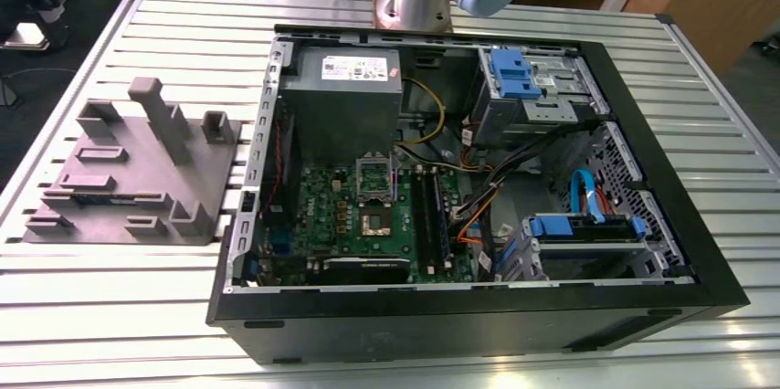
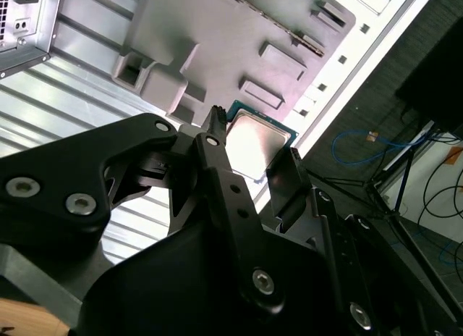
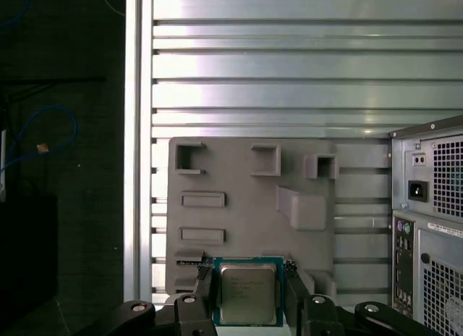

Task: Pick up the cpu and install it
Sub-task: 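Pick up the cpu and move it towards the insertion slot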

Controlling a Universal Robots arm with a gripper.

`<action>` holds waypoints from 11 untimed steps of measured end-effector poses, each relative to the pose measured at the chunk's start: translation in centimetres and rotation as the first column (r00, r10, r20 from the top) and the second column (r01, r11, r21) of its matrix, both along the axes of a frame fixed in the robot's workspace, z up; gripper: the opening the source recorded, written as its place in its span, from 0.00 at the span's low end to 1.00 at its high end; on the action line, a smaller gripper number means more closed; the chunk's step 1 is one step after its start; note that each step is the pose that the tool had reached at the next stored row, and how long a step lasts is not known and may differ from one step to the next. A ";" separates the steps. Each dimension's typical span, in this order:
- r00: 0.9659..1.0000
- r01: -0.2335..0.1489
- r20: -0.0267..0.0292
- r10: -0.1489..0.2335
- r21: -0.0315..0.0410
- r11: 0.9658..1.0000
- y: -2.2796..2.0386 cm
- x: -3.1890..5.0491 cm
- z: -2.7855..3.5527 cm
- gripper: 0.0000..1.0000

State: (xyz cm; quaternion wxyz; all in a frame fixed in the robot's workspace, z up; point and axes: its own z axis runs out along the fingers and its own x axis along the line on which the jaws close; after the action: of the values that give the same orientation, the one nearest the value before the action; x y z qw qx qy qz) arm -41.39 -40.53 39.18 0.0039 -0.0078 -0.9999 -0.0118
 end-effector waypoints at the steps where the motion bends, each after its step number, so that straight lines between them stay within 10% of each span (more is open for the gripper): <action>1: 1.000 0.000 0.000 0.000 0.000 1.000 0.00 0.03 0.00 0.47; 11: 1.000 0.000 0.000 0.000 0.000 1.000 0.00 0.31 0.01 0.47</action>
State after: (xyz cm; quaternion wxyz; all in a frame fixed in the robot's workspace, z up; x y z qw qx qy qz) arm -41.08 -40.53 39.19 0.0039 -0.0078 -0.9999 -0.0118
